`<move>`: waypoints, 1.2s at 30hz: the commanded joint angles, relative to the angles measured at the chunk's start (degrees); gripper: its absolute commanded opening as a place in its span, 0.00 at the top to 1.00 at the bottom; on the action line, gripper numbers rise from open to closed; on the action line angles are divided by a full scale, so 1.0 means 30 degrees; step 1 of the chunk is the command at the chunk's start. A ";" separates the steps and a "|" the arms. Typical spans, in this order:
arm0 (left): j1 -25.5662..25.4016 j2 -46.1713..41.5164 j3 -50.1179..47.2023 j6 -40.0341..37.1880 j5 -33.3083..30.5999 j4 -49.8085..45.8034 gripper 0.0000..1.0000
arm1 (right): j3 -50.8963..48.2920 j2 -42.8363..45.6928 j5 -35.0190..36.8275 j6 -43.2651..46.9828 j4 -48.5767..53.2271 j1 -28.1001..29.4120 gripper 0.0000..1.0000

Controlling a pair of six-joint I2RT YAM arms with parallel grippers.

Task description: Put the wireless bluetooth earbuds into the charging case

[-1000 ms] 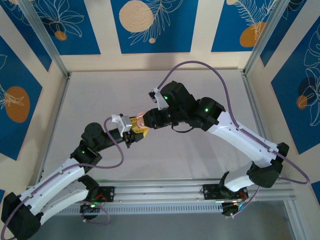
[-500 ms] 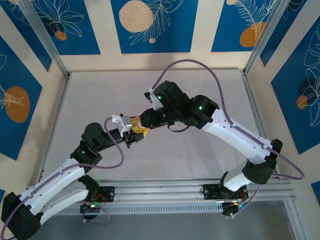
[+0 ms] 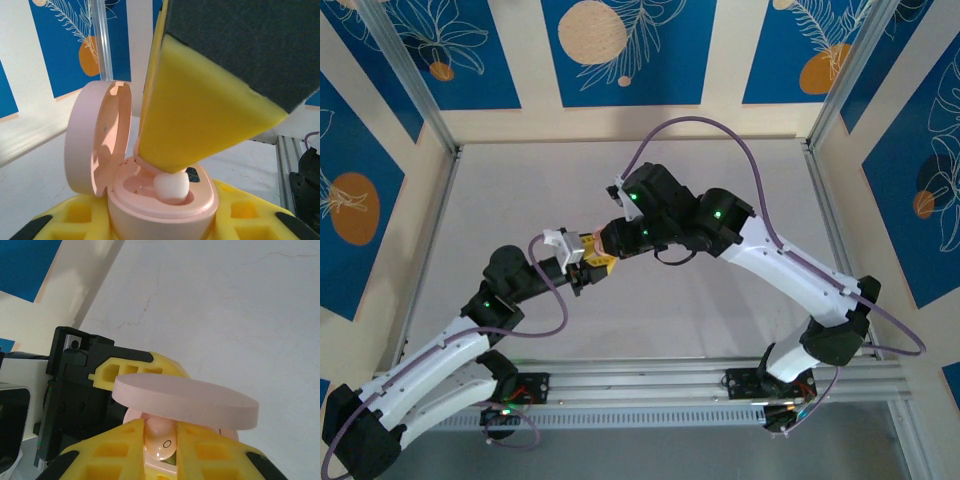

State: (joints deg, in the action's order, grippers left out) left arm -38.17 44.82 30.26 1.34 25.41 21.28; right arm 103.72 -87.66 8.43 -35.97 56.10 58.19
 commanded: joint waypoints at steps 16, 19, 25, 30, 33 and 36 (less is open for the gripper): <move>-0.0331 -0.0261 0.0422 0.0135 -0.0037 0.0320 0.75 | 0.0733 -0.0459 0.0012 0.0445 0.0638 0.0263 0.76; -0.0340 -0.0261 0.0426 0.0138 -0.0067 0.0320 0.75 | 0.0744 -0.0455 -0.0112 0.0473 0.0608 0.0273 0.76; -0.0342 -0.0115 0.0440 0.0167 -0.0036 0.0404 0.75 | 0.0616 -0.0349 -0.0479 0.0475 0.0376 0.0208 0.74; -0.0327 -0.0085 0.0431 0.0167 -0.0036 0.0437 0.75 | 0.0492 -0.0169 -0.0745 0.0420 0.0142 0.0137 0.72; -0.0337 -0.0086 0.0373 0.0138 -0.0063 0.0437 0.75 | 0.0423 -0.0093 -0.0816 0.0391 0.0081 0.0073 0.71; -0.0341 -0.0086 0.0372 0.0134 -0.0076 0.0452 0.75 | 0.0333 0.0006 -0.0875 0.0358 -0.0005 0.0019 0.71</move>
State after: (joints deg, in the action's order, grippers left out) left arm -38.39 44.82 30.26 1.37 25.39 20.53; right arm 104.51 -88.73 7.25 -35.35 56.64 58.48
